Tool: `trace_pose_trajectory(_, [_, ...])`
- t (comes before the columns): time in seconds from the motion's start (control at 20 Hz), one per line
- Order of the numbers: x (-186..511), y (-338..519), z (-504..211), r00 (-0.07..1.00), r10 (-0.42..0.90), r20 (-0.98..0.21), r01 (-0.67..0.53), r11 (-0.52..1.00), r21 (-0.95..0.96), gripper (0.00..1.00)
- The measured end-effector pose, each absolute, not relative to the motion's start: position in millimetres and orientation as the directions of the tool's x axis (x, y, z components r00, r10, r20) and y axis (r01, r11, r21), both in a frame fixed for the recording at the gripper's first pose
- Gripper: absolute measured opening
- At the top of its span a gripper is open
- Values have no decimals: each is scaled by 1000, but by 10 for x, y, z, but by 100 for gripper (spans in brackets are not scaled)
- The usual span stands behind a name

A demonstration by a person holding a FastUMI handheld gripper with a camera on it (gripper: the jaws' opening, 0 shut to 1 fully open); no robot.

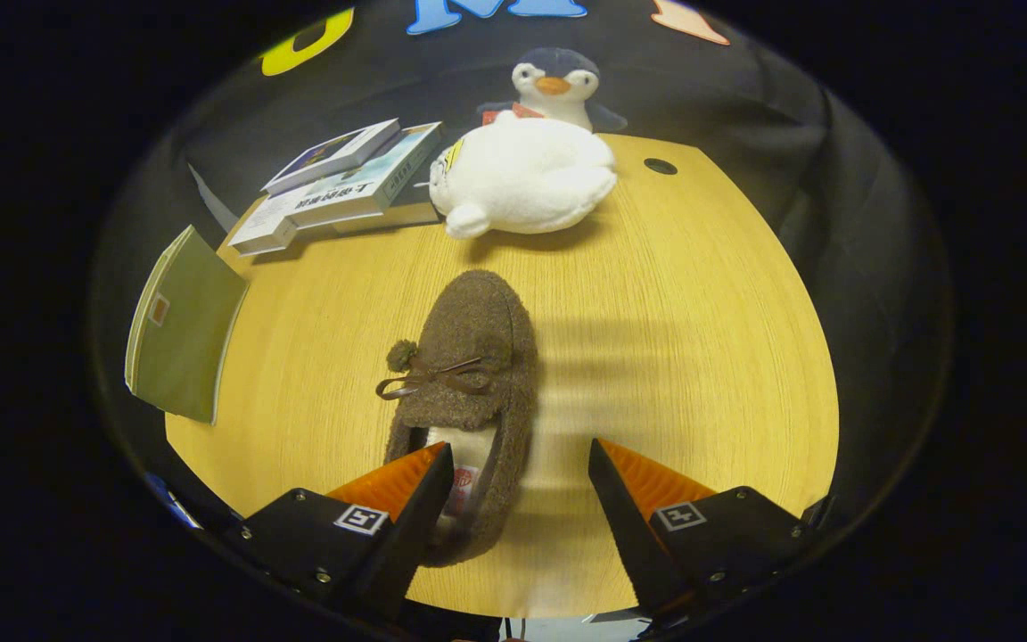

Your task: Open the storage box then place both shoes into the box .Put the left shoe in first, then the right shoe, with the right side of both shoes facing outward in a uniform manner.

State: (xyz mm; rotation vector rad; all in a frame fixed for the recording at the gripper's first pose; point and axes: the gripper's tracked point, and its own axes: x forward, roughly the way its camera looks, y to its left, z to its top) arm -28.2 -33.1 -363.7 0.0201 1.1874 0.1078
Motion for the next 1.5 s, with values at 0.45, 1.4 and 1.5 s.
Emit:
trace_pose_trajectory(0.45, [-47, -214, -3937, 324, 178, -929, 110, 968, 224, 48])
trace_pose_trajectory(1.4, [247, 1090, -2296, 387, 340, -857, -61, 937, 344, 2])
trace_pose_trajectory(1.5, [260, 1301, -2186, 373, 366, -853, -88, 929, 360, 3])
